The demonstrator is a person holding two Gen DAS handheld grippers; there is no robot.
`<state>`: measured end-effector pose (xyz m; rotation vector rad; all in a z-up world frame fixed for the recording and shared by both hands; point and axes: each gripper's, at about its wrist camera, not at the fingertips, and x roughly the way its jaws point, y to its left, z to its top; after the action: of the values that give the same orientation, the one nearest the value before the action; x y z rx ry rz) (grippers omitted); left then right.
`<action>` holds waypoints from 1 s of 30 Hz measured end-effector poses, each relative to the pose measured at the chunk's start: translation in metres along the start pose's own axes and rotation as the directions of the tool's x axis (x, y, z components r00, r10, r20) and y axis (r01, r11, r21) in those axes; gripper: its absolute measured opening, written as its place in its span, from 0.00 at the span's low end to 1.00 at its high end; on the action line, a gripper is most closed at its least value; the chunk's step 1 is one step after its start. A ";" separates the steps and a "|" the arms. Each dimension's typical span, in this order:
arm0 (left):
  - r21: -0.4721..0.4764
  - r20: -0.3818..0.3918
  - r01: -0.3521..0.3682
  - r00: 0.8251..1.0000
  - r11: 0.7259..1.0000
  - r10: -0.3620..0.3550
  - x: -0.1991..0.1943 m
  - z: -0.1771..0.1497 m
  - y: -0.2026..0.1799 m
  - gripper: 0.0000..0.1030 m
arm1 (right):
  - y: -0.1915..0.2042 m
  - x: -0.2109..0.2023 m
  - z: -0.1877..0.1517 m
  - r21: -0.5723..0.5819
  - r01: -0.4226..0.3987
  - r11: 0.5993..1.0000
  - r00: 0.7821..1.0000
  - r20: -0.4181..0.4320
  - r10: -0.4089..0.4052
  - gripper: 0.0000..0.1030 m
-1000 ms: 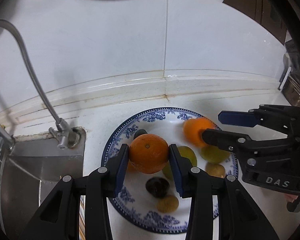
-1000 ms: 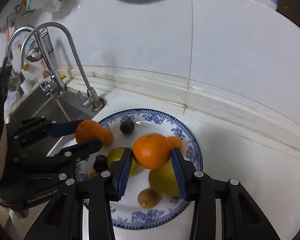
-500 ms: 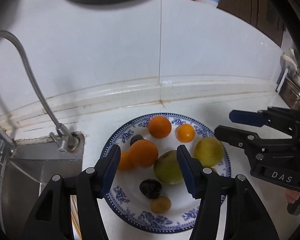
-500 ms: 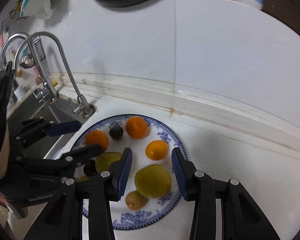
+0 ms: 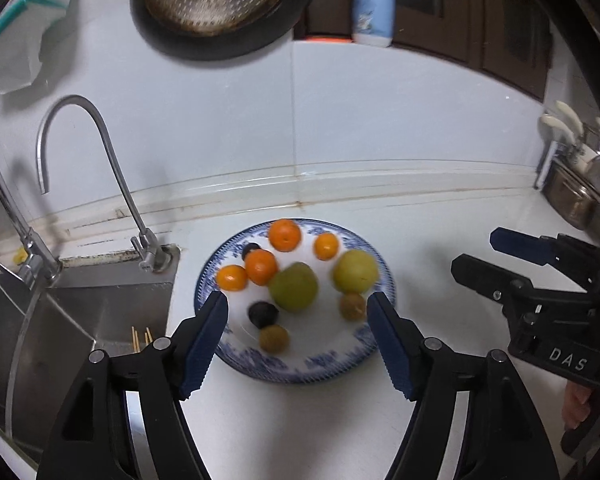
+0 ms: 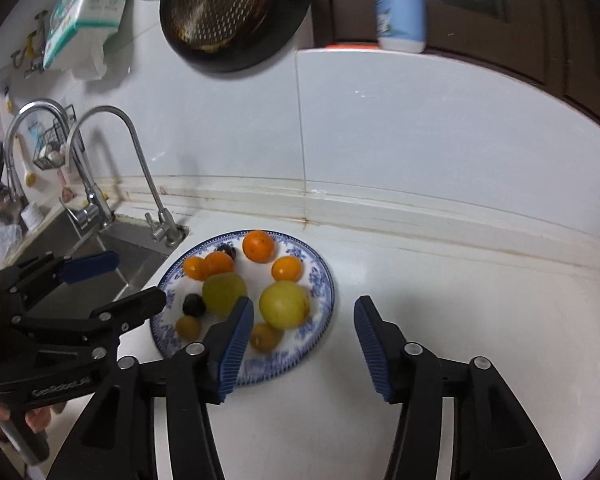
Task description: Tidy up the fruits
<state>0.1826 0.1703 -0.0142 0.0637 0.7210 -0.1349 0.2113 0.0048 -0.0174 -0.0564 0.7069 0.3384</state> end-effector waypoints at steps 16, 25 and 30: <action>0.002 0.168 -0.060 0.984 0.998 0.058 -0.106 -0.033 -0.058 0.86 | -0.036 -0.117 -0.047 0.079 0.101 0.992 0.989 0.096 -0.108 0.74; 0.006 0.195 -0.067 0.979 0.998 0.065 -0.151 -0.055 -0.088 0.91 | -0.041 -0.178 -0.075 0.064 0.128 0.990 0.980 0.144 -0.136 0.77; 0.011 0.212 -0.072 0.975 0.997 0.068 -0.173 -0.067 -0.103 0.92 | -0.043 -0.204 -0.091 0.061 0.127 0.990 0.978 0.156 -0.136 0.77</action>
<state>-0.0043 0.0931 0.0492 0.0911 0.5037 -0.0794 0.0241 -0.1090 0.0423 -0.0274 0.5494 0.1954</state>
